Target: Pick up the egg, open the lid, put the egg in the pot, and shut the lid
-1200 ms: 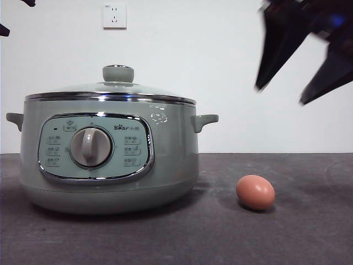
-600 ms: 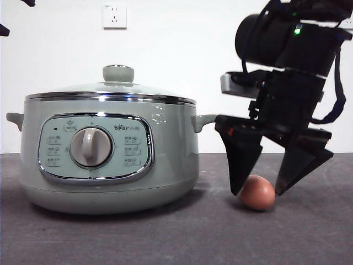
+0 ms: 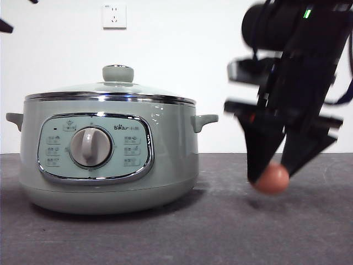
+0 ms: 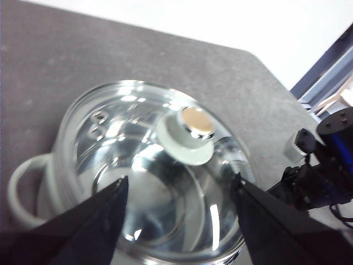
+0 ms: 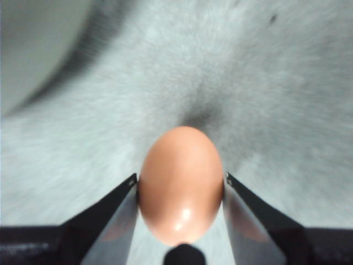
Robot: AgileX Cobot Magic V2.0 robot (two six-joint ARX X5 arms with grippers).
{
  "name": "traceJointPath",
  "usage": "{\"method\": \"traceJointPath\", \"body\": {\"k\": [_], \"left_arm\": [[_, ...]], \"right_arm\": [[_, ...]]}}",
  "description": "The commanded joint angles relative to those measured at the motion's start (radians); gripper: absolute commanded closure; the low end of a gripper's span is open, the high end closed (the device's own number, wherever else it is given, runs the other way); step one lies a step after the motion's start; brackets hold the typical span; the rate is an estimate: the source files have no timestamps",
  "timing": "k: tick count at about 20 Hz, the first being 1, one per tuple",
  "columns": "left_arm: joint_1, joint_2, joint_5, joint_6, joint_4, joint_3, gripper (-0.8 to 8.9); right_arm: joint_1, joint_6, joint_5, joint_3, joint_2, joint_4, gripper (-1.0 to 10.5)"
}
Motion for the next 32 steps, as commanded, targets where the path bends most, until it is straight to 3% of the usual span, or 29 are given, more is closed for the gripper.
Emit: {"method": "traceJointPath", "body": {"k": [1, 3, 8, 12, 23, 26, 27, 32], "left_arm": [[-0.041, 0.025, -0.029, 0.017, 0.085, 0.003, 4.91], [-0.092, 0.077, -0.085, 0.022, 0.101, 0.031, 4.89], [-0.251, 0.302, -0.255, 0.139, 0.101, 0.178, 4.62], [-0.338, 0.484, -0.337, 0.193, 0.102, 0.274, 4.62], [-0.38, 0.655, -0.387, 0.225, 0.145, 0.296, 4.82], [-0.38, 0.655, -0.386, 0.252, 0.145, 0.296, 7.83], [-0.38, 0.655, -0.387, 0.27, 0.146, 0.296, 8.28], [-0.379, 0.629, -0.4, 0.28, 0.157, 0.297, 8.22]], "right_arm": [[0.0, -0.007, 0.008, 0.002, -0.094, -0.036, 9.6], [0.0, 0.003, 0.009, 0.002, -0.183, -0.06, 9.6], [0.0, 0.012, 0.014, 0.002, -0.368, -0.084, 9.6], [0.0, 0.012, 0.085, 0.002, -0.433, -0.113, 9.6], [-0.001, 0.037, 0.087, 0.002, -0.444, -0.128, 9.6], [-0.001, 0.038, 0.087, 0.002, -0.444, -0.128, 9.6], [-0.001, 0.039, 0.087, 0.002, -0.444, -0.128, 9.6], [0.0, 0.054, 0.075, 0.002, -0.444, -0.081, 9.6]]}}
